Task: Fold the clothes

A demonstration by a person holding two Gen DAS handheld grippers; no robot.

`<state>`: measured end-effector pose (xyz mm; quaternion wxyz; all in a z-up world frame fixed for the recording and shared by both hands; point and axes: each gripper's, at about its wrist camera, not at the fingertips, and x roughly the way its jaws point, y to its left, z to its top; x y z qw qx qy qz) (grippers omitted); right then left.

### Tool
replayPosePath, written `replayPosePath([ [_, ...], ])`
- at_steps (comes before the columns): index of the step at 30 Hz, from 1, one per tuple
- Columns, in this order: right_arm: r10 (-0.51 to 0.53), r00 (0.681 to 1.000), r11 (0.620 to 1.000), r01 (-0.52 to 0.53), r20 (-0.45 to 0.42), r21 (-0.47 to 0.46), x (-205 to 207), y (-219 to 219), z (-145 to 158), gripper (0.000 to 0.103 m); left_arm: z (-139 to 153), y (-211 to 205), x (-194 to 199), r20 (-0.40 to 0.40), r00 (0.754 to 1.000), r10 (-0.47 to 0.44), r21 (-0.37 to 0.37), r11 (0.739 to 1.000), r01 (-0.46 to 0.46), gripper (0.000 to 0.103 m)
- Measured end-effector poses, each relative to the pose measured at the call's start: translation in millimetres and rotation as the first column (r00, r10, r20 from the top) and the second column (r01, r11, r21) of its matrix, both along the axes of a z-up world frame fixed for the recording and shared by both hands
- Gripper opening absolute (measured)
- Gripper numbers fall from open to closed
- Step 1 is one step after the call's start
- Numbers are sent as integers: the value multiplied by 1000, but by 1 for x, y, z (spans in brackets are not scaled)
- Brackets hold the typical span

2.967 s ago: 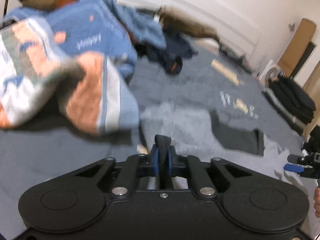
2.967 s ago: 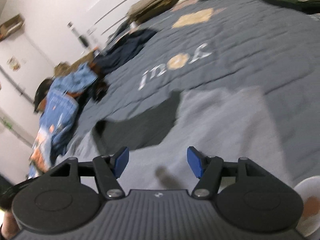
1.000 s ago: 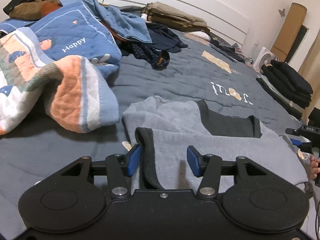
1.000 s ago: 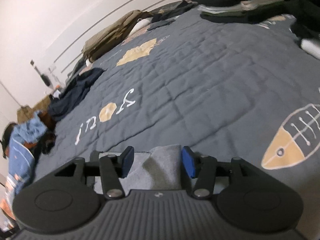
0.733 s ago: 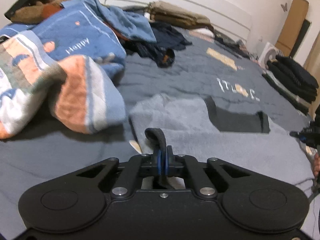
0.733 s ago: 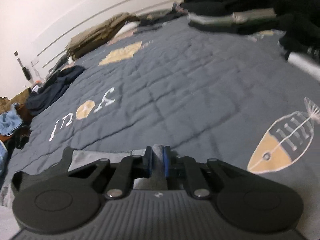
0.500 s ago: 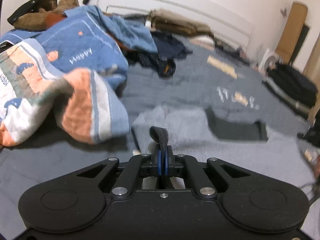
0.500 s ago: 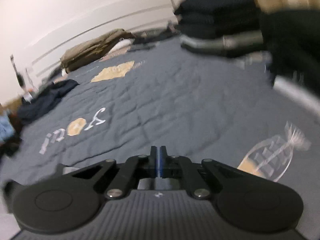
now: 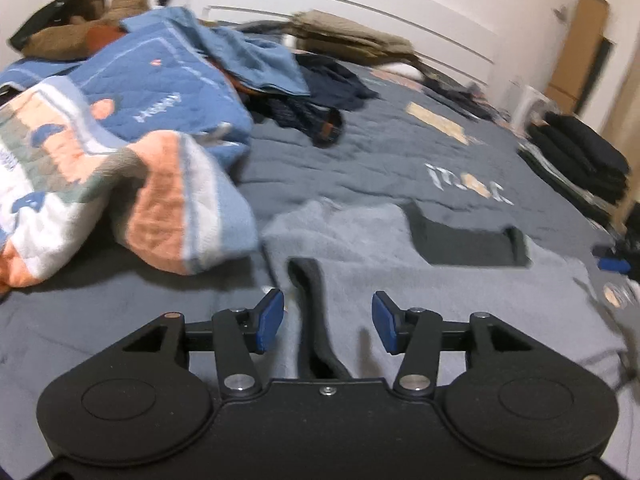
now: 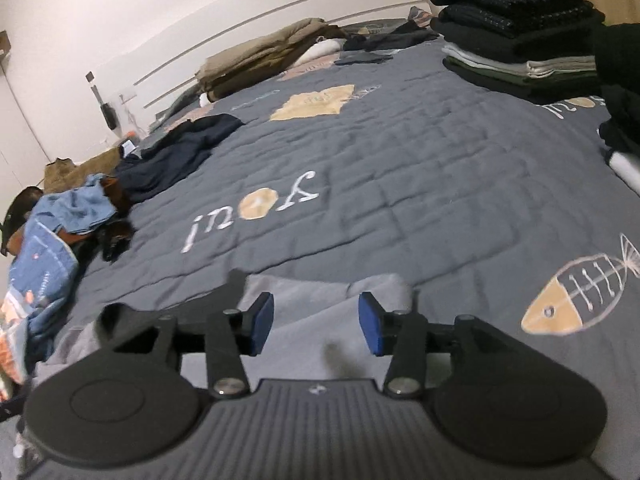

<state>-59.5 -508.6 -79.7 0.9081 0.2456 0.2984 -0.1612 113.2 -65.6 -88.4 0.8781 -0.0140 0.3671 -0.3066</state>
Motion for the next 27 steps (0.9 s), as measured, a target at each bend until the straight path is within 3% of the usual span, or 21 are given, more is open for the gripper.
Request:
replayPosePath([
  [9,76,997,997,-76,28,15,-32,56,28,49,-8,0,-10,-32,999,7,75,997,-4,46],
  [12,76,997,997,-76,18,15,-43,65,27,50,-11,3,-8,-49,999,4,59,998,-1,30],
  [14,61,998,998,-62,20,20,-50,64,22,50,-12,4,-6,-44,999,1,46,999,1,14],
  [17,39,999,999,-40,24,29,-59,62,14,50,-11,8,-3,-51,998,24,13,1000,-23,6],
  [23,13,999,999,-14,31,35,-75,57,2,50,10,16,-6,7,999,45,-35,998,-44,4],
  [27,49,999,998,-49,-1,37,-72,58,-8,50,-2,7,-8,-25,1000,9,67,998,-7,6],
])
